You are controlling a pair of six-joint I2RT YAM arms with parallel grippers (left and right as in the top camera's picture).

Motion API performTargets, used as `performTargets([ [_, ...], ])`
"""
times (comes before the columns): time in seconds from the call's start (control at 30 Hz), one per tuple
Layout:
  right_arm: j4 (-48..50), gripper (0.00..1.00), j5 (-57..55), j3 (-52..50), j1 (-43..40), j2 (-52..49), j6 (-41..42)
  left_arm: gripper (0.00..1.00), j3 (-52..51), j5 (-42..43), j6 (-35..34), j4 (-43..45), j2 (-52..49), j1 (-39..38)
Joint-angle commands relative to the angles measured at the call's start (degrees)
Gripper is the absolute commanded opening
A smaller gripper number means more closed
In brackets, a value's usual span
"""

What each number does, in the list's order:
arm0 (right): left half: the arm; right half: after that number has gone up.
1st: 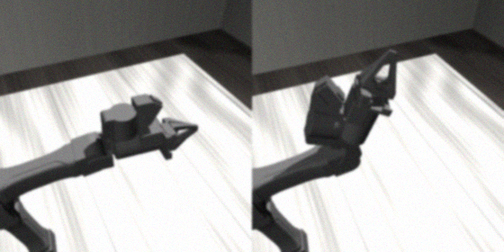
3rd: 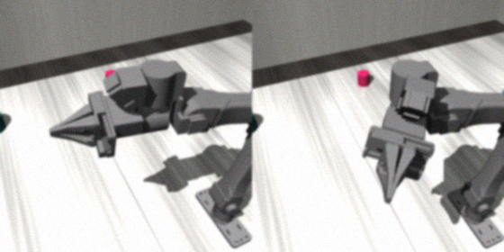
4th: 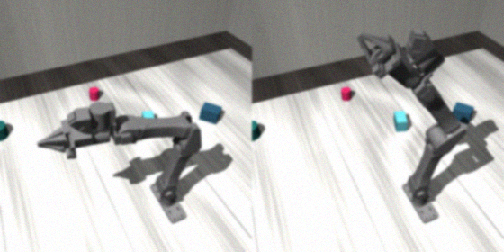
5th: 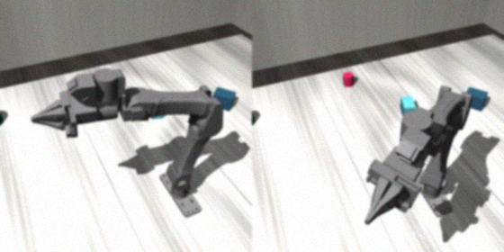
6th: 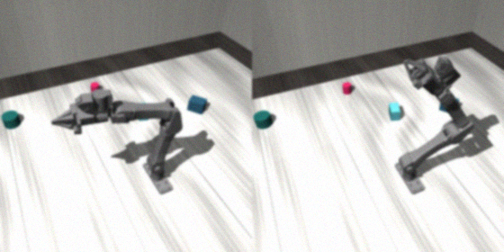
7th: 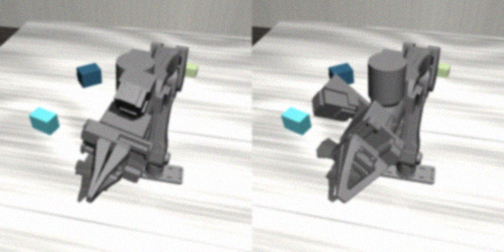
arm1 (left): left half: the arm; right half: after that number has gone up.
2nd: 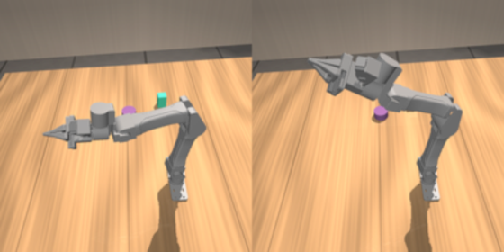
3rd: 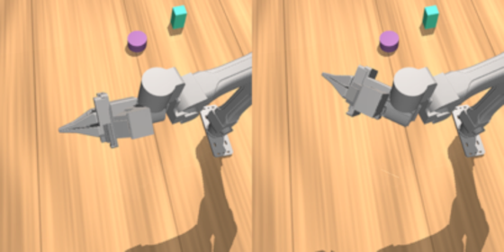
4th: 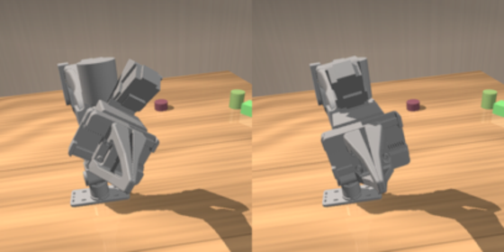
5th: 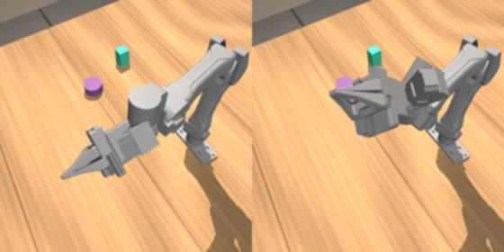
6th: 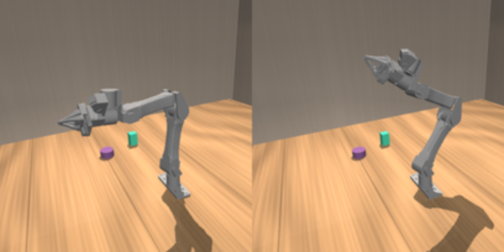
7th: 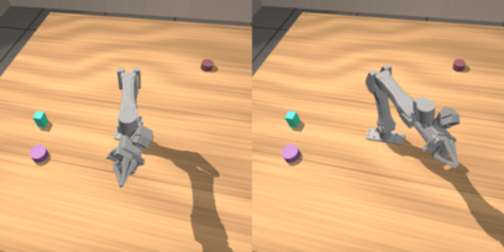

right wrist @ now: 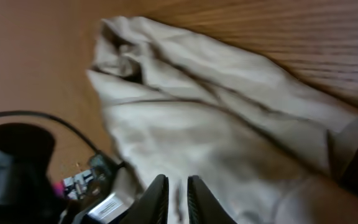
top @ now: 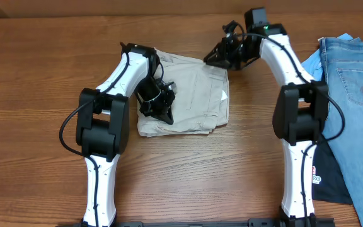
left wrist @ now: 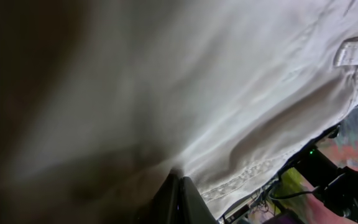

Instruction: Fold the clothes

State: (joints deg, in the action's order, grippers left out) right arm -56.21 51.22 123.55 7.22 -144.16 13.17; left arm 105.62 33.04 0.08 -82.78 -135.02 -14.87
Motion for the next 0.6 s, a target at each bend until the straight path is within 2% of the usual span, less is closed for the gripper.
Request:
performTargets([
  [0.0,0.76,0.14,2.89,0.15,0.2,-4.46,1.14,0.04,-2.82,1.03,2.23,0.57,0.31,0.28],
  [0.07,1.09,0.14,1.27,0.15,0.2,-5.46,1.95,0.04,-4.02,1.07,2.82,0.55,0.31,0.26],
  [0.2,1.38,0.14,-9.18,0.17,-0.2,-5.55,4.7,0.04,-5.95,1.11,4.55,0.7,0.31,0.22],
  [0.47,0.2,0.12,-11.41,3.04,-2.91,-5.2,7.08,0.04,-5.97,1.01,8.5,0.96,1.92,0.22],
  [0.57,-3.52,0.16,-11.37,7.96,-4.17,-4.22,6.43,0.04,-5.33,0.33,9.35,2.05,4.81,0.22],
])
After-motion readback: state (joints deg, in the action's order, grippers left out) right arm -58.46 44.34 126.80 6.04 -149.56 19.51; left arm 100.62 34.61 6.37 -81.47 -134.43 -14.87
